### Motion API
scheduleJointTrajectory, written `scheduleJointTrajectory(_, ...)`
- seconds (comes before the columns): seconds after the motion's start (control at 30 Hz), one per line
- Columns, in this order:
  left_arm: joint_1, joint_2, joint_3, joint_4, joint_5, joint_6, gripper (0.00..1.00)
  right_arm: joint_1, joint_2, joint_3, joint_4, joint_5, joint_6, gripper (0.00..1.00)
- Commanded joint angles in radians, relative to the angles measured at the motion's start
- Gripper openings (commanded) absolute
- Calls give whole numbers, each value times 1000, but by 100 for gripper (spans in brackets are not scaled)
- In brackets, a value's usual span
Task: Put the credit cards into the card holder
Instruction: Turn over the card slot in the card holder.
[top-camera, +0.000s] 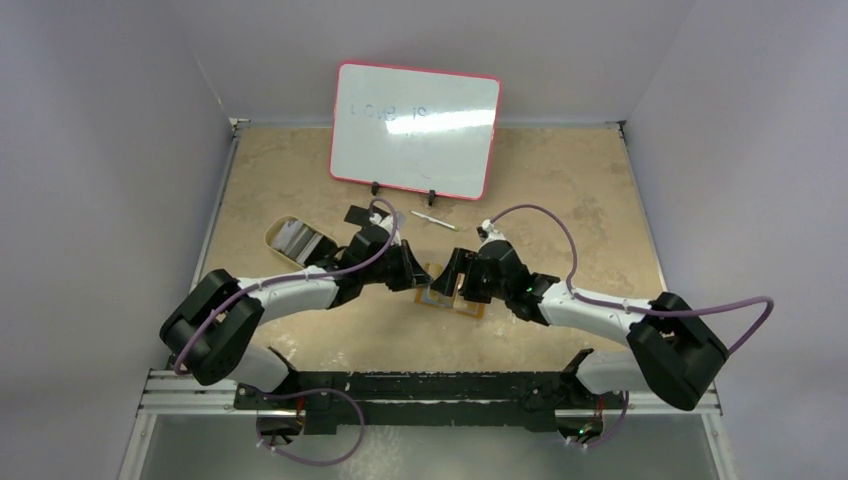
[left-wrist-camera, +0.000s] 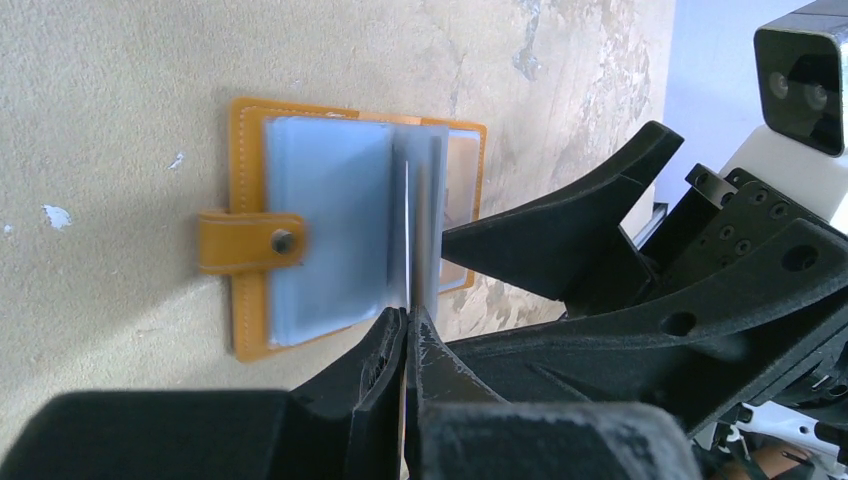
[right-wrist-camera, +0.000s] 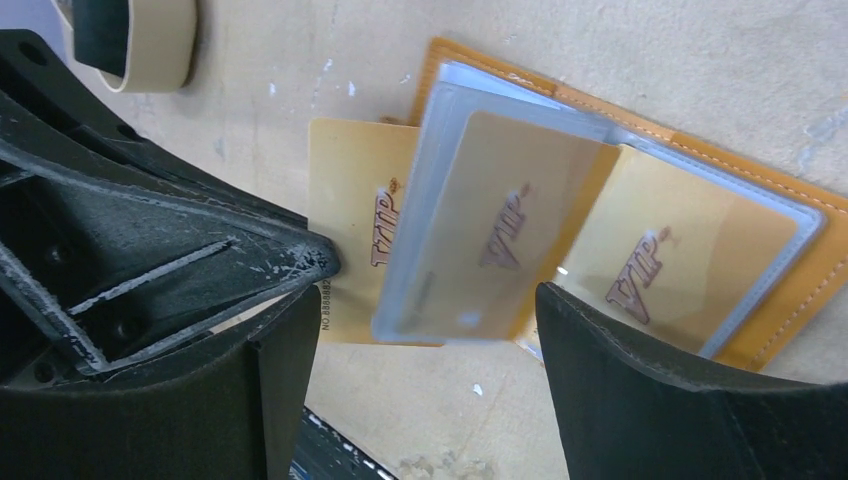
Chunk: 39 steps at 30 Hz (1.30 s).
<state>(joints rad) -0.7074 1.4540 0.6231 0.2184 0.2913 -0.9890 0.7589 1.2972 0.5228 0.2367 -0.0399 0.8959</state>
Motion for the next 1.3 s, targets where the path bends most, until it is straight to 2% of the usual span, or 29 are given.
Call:
scheduleJointTrajectory(0.0, -15, 2, 30, 69, -8, -12, 0, -3, -4, 57, -71, 40, -27, 81)
scheduleJointTrajectory(0.17, -17, 31, 33, 62, -16, 1, 0, -3, -1, 78, -129, 57, -25, 81)
scheduleJointTrajectory(0.37, -39, 38, 48, 103, -11, -20, 0, -3, -64, 89, -172, 90, -45, 74)
scheduleJointTrajectory(0.77, -124, 78, 114, 99, -44, -18, 0, -19, -188, 126, -328, 199, -104, 67)
scheduleJointTrajectory(0.9, -130, 98, 123, 94, -45, -4, 0, -41, -208, 107, -343, 198, -104, 64)
scheduleJointTrajectory(1.13, -129, 45, 157, -62, -159, 78, 0, -93, -218, 47, -296, 160, -116, 57)
scheduleJointTrajectory(1.27, -127, 36, 155, -71, -170, 98, 0, -137, -183, -6, -216, 76, -125, 48)
